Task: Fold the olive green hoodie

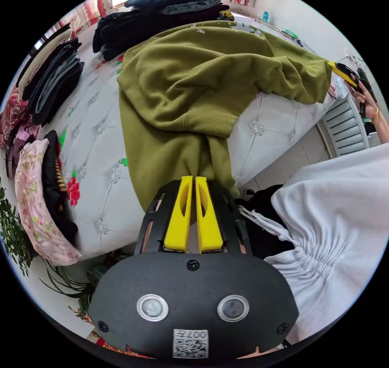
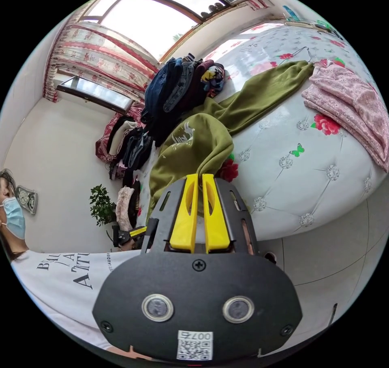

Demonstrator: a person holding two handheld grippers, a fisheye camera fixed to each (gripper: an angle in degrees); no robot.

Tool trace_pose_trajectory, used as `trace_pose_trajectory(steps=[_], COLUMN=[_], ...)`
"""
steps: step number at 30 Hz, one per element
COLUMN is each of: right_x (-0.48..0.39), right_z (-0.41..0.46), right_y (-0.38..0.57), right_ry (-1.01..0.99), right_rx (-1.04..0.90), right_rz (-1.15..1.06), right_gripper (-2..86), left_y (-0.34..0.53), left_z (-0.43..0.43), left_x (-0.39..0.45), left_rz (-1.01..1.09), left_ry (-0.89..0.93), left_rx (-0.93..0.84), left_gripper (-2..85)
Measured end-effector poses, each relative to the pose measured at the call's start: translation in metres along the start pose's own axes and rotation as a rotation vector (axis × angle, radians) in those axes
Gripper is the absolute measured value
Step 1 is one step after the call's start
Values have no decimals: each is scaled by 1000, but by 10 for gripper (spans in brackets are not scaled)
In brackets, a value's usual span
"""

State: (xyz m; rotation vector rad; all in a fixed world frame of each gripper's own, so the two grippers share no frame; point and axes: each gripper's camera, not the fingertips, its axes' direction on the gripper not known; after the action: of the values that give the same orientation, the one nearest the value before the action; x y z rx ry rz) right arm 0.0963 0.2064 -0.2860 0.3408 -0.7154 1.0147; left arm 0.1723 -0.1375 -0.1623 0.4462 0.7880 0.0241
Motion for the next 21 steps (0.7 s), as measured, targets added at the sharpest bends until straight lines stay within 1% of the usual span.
trace_pose_trajectory(steps=[2, 4, 5, 6, 7, 8, 9, 10, 11, 12, 13, 14, 16, 17, 18, 19, 20, 21], right_x=[-1, -1, -1, 1, 3, 5, 9, 13, 15, 19, 21, 21, 24, 25, 27, 30, 32, 34], right_z=[-1, -1, 0, 3, 7, 9, 15, 21, 25, 33, 40, 43, 51, 52, 56, 63, 67, 75], right_y=[-1, 2, 4, 7, 11, 13, 17, 21, 23, 28, 34, 38, 50, 53, 58, 62, 64, 68], right_ry=[-4, 9, 11, 14, 9, 3, -12, -33, -43, -56, -31, -13, 41, 52, 71, 85, 91, 102], right_rx=[8, -3, -14, -30, -37, -41, -54, -75, -88, -118, -143, -147, -125, -115, -107, -123, -137, -165], right_rz=[-5, -28, -33, -40, -42, -42, -37, -27, -22, -17, -23, -31, -44, -49, -60, -71, -76, -90], right_gripper=[-1, -1, -1, -1, 0, 0, 1, 3, 4, 7, 10, 14, 32, 38, 49, 60, 65, 75], left_y=[-1, 6, 8, 13, 17, 18, 22, 29, 34, 48, 64, 72, 99, 105, 114, 120, 122, 123], left_z=[-49, -132, -150, -181, -198, -199, -190, -174, -167, -155, -147, -143, -121, -113, -93, -70, -59, -40], left_x=[-40, -93, -106, -133, -159, -173, -199, -226, -239, -256, -257, -253, -230, -225, -217, -213, -212, -211], left_rz=[-16, -21, -28, -57, -100, -123, -173, -272, -343, -489, -550, -556, -564, -568, -579, -585, -595, -601], left_ry=[-78, -268, -318, -414, -520, -576, -655, -670, -653, -578, -446, -371, -107, -45, 80, 187, 233, 320], left_rx=[64, 161, 179, 208, 212, 194, 130, 56, 22, 0, 55, 100, 271, 295, 315, 298, 284, 277], left_gripper=[-8, -8, -8, -8, -7, -6, -5, -5, -5, -4, -1, 4, 39, 52, 74, 93, 100, 114])
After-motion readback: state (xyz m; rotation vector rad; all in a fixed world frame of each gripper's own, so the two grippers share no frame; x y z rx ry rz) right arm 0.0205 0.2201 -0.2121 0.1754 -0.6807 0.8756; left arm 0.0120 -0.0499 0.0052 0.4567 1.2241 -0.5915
